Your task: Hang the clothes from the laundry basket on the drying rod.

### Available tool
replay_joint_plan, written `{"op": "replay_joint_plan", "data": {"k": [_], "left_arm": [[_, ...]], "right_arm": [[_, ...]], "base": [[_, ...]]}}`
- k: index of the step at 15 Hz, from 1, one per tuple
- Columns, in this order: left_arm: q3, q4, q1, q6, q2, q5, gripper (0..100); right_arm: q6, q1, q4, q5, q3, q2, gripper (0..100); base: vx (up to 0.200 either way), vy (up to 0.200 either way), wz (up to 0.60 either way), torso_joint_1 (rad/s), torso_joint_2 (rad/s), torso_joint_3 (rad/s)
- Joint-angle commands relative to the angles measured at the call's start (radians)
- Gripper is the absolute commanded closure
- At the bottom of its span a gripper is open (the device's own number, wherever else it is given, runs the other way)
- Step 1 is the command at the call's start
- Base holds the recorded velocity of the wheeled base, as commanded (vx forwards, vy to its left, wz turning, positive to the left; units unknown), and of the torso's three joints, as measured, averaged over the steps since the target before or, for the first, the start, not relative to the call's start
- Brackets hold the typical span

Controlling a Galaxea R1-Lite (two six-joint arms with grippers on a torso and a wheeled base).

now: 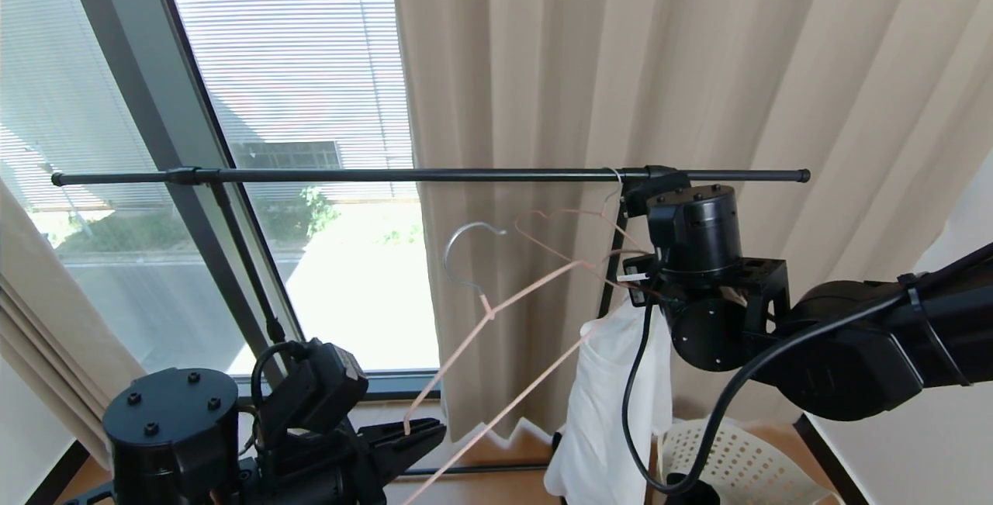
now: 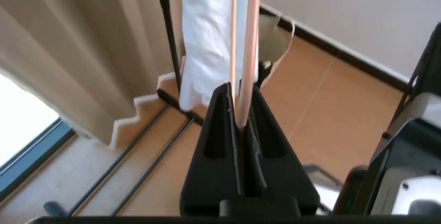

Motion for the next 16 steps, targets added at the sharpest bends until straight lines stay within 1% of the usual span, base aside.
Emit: {"op": "replay_joint_plan", "data": {"k": [1,5,8,10,13,14,16], "left_arm": [[0.0,-0.022,-0.014,-0.017,0.057,0.004,100],[-0.006,-0.033,-0.036,-0.02,0.072,0.021,100],[-0.026,-0.033,-0.037,-0.02,0.094,0.096,100],[-0.038,-0.033,-0.037,-0.02,0.111,0.104,100],[-0.033,-0.035,-0.039,-0.019,0.124,0.134,100],[-0.035,-0.035,-0.039,-0.019,0.124,0.136,100],[-0.035,-0.035,-0.039,-0.017,0.124,0.136,100]], "right_arm": [[0.001,0.019,-0.001,-0.006,0.006,-0.001,100],[0.001,0.042,-0.002,-0.006,0.009,-0.005,100],[-0.002,0.045,-0.001,-0.007,0.009,-0.018,100],[0.0,0.083,-0.001,-0.01,0.018,-0.024,100],[0.003,0.143,-0.002,-0.056,0.027,-0.028,100],[0.003,0.154,-0.002,-0.063,0.033,-0.033,100],[0.004,0.203,-0.002,-0.084,0.046,-0.042,100]], "base": [[0.0,0.0,0.0,0.0,0.0,0.0],[0.0,0.0,0.0,0.0,0.0,0.0],[0.0,0.0,0.0,0.0,0.0,0.0],[0.0,0.0,0.0,0.0,0.0,0.0],[0.0,0.0,0.0,0.0,0.0,0.0],[0.0,0.0,0.0,0.0,0.0,0.0],[0.0,0.0,0.0,0.0,0.0,0.0]]}}
